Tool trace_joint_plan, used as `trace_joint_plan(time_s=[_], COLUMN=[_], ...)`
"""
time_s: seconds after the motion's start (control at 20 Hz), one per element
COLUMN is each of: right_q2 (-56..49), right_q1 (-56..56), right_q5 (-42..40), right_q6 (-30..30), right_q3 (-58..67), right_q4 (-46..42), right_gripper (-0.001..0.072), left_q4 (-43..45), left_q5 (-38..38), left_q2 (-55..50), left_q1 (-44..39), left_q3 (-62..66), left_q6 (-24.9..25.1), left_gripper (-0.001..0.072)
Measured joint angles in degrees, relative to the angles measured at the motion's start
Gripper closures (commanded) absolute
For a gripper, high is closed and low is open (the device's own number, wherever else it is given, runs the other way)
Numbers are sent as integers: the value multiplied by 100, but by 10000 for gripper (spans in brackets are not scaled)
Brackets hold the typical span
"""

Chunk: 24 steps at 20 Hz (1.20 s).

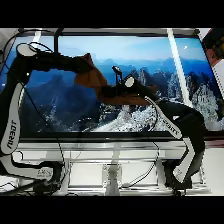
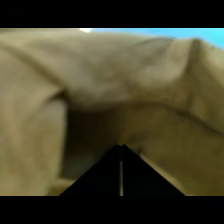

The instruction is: Fold the clothes and pants, and hang the long-sleeved shirts on hangers.

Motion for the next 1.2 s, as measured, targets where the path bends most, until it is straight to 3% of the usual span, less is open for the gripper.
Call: trace_joint_plan(time_s=[0.4,0.7,0.75,0.8,0.85,1.2], right_q2=[1255,2614,2728,2800,2850,2918], right_q1=[-1526,-2662,-2791,-2887,-2964,-3139], right_q5=[2529,2962,2949,2920,2883,2284], right_q6=[111,125,129,131,131,131], right_q3=[81,83,85,81,68,-70], right_q4=[-1768,-2452,-2509,-2551,-2581,-2848], right_gripper=[698,698,697,697,697,698], left_q4=[-11,-28,-28,-28,-31,-15], left_q5=[1674,3797,4070,4319,4505,5036], left_q2=[-472,-1178,-1290,-1390,-1462,-1294], left_q1=[-1628,-3067,-3246,-3416,-3556,-3698], left_q3=[0,0,0,0,0,0], left_q6=[2,2,2,2,2,0], left_gripper=[696,690,549,217,21,8])
